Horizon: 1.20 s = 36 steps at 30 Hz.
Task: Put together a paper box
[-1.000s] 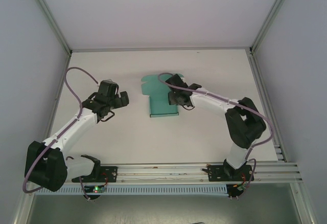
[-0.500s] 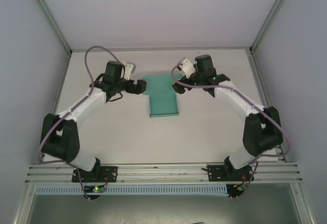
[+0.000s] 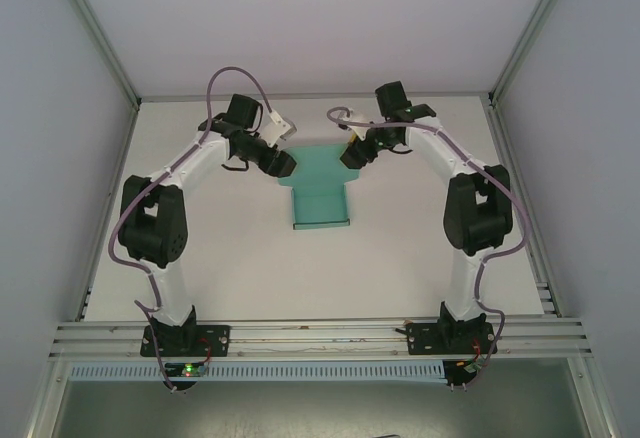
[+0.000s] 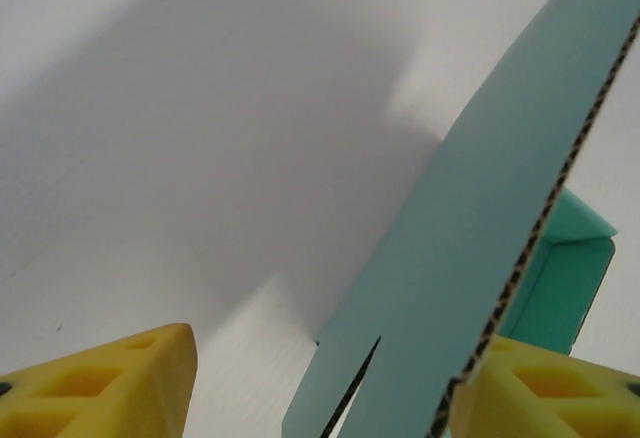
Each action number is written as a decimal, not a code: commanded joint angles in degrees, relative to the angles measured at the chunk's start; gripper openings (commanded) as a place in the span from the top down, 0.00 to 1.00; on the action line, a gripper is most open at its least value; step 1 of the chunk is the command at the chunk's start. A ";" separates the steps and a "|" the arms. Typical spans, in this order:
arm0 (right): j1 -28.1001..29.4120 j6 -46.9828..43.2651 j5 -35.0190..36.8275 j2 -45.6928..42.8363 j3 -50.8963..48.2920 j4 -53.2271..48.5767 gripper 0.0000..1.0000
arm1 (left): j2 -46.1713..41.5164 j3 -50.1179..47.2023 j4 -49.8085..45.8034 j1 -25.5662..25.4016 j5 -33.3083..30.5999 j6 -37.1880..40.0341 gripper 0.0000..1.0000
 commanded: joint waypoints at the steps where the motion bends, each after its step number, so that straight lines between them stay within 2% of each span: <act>1: -0.31 -1.51 -2.12 1.25 2.01 -5.22 0.53 | 1.45 2.44 -6.71 0.39 -2.74 4.70 0.42; 5: -0.33 -1.52 0.53 1.41 2.01 -7.00 0.70 | 2.45 4.21 -9.57 0.35 -4.31 5.40 0.51; 7: -0.21 -0.74 0.71 1.29 1.67 -6.66 0.76 | 2.38 4.22 -9.66 0.31 -4.52 5.63 0.60; 8: -0.22 -0.20 0.94 1.27 1.73 -6.45 0.82 | 2.53 4.30 -9.65 0.22 -4.24 5.59 0.68; 10: 0.03 1.41 1.71 1.44 2.15 -6.15 0.92 | 2.78 4.11 -8.96 0.09 -3.59 4.86 0.95; 11: 0.15 2.06 1.91 1.35 2.39 -6.32 0.95 | 2.84 4.27 -8.77 -0.10 -4.27 4.29 1.00; 16: 2.31 11.63 10.08 -2.74 -1.72 2.52 1.00 | 0.30 2.46 -2.13 -1.53 -11.77 -3.09 1.00; 19: 4.28 22.46 18.11 -6.38 -5.28 9.92 1.00 | -1.15 2.24 0.22 -2.61 -16.18 -10.49 1.00; 22: 5.28 28.07 17.58 -9.36 -9.72 14.99 1.00 | -2.24 1.01 0.92 -3.96 -14.93 -13.11 1.00; 30: 6.22 26.76 20.19 -9.62 -12.31 16.32 0.90 | -2.42 -0.84 1.33 -5.88 -18.23 -13.08 1.00; 32: 6.45 26.71 20.74 -9.20 -12.10 16.34 0.78 | -2.29 -0.98 1.36 -5.91 -17.84 -12.74 1.00; 33: 6.47 26.75 21.43 -9.20 -12.16 16.43 0.67 | -2.29 -1.25 1.41 -5.88 -17.86 -12.54 1.00; 35: 6.25 27.57 23.48 -9.49 -11.95 16.17 0.61 | -2.68 -1.82 1.60 -5.87 -18.81 -12.03 1.00; 36: 6.08 28.64 24.45 -9.91 -12.10 16.32 0.55 | -2.69 -2.16 1.52 -5.88 -18.87 -11.41 1.00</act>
